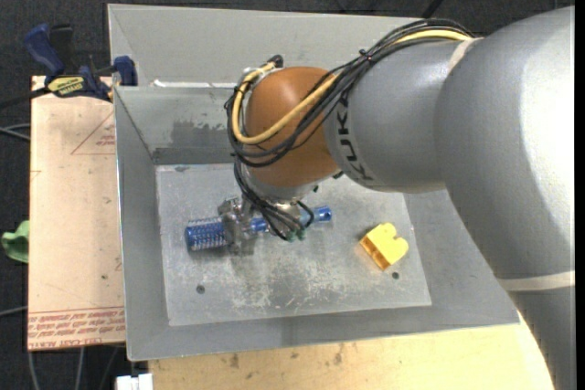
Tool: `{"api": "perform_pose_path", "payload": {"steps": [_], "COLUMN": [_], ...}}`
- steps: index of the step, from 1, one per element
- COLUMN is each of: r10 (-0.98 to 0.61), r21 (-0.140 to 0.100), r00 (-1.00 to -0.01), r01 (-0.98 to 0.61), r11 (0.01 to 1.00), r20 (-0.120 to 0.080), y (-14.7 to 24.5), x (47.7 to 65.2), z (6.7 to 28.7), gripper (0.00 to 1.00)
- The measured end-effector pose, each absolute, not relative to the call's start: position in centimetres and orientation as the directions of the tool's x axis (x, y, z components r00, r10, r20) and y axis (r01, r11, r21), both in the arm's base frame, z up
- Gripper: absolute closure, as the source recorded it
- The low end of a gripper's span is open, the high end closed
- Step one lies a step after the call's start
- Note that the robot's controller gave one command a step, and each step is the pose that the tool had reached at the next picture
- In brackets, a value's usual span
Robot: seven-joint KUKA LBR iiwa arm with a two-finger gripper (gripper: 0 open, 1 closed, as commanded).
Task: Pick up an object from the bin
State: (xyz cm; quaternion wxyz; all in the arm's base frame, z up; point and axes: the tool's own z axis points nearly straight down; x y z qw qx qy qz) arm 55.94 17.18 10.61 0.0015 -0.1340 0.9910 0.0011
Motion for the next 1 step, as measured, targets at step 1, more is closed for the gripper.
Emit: {"api": "perform_pose_path", "payload": {"steps": [1], "r10": [-0.246], "r21": [0.002], "r00": [-0.969], "r01": [-0.247], "r11": [0.969], "r20": [-0.012], "y": [17.59], "x": [57.13], "z": [19.42], "gripper": [1.0]}}
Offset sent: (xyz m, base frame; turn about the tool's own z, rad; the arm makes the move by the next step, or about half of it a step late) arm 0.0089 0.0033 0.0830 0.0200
